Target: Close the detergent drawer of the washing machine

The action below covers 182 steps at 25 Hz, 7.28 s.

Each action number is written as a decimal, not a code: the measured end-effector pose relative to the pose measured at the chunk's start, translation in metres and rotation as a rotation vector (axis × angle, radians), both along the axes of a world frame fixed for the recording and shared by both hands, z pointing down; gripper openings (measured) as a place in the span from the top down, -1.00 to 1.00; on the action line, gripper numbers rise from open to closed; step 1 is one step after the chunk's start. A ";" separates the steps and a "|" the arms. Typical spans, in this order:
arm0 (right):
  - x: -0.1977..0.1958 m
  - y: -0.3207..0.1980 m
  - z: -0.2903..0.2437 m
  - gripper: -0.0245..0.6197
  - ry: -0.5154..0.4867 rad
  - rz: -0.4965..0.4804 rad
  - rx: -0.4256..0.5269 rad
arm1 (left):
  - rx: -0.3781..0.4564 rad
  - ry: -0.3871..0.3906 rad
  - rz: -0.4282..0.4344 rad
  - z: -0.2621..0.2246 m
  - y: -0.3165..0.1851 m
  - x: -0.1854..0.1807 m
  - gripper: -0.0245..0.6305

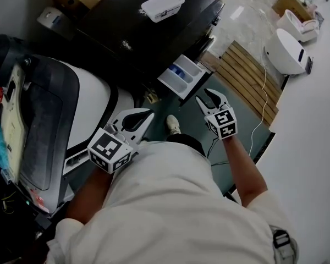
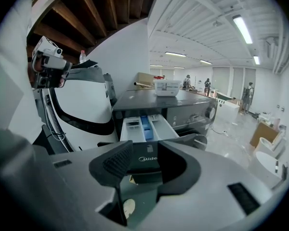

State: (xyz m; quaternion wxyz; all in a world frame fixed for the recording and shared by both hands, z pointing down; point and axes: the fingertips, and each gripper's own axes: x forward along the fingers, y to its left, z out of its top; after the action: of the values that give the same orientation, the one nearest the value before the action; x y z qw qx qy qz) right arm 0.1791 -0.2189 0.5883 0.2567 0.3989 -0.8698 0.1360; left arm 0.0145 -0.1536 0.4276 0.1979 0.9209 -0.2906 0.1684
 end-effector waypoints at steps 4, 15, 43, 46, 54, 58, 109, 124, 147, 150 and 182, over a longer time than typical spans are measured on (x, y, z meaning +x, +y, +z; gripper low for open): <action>-0.002 -0.009 0.005 0.46 0.005 -0.028 0.000 | -0.009 -0.008 -0.016 0.002 -0.009 0.002 0.93; -0.005 -0.016 0.010 0.46 0.006 -0.089 -0.019 | -0.016 -0.007 -0.046 0.005 -0.023 0.006 0.93; -0.010 -0.024 0.010 0.46 -0.011 -0.151 -0.032 | -0.020 0.007 -0.099 0.008 -0.035 0.004 0.93; -0.012 -0.025 0.010 0.46 -0.013 -0.156 -0.030 | -0.020 0.006 -0.106 0.008 -0.034 0.002 0.93; -0.016 -0.031 0.008 0.46 -0.021 -0.168 -0.027 | -0.017 0.006 -0.125 0.006 -0.035 0.002 0.93; -0.019 -0.033 0.008 0.46 -0.025 -0.171 -0.027 | -0.016 0.008 -0.139 0.006 -0.035 0.000 0.93; -0.072 -0.080 0.006 0.46 -0.032 -0.235 0.007 | 0.009 -0.004 -0.279 0.001 -0.047 -0.037 0.93; -0.087 -0.091 0.005 0.46 -0.031 -0.241 0.011 | 0.011 -0.005 -0.280 -0.001 -0.052 -0.044 0.93; -0.108 -0.108 0.006 0.46 -0.025 -0.236 0.034 | 0.008 -0.005 -0.290 0.002 -0.065 -0.066 0.93; -0.108 -0.109 0.006 0.46 -0.024 -0.229 0.038 | 0.012 -0.007 -0.292 0.002 -0.066 -0.068 0.93; -0.110 -0.101 -0.006 0.46 -0.101 -0.079 0.057 | 0.055 0.007 -0.187 -0.020 -0.032 -0.086 0.93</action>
State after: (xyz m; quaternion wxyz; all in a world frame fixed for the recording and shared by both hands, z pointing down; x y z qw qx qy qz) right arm 0.0696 -0.3197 0.5823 0.2061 0.3640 -0.9002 0.1208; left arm -0.0718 -0.1858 0.4080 0.1885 0.8954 -0.3791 0.1378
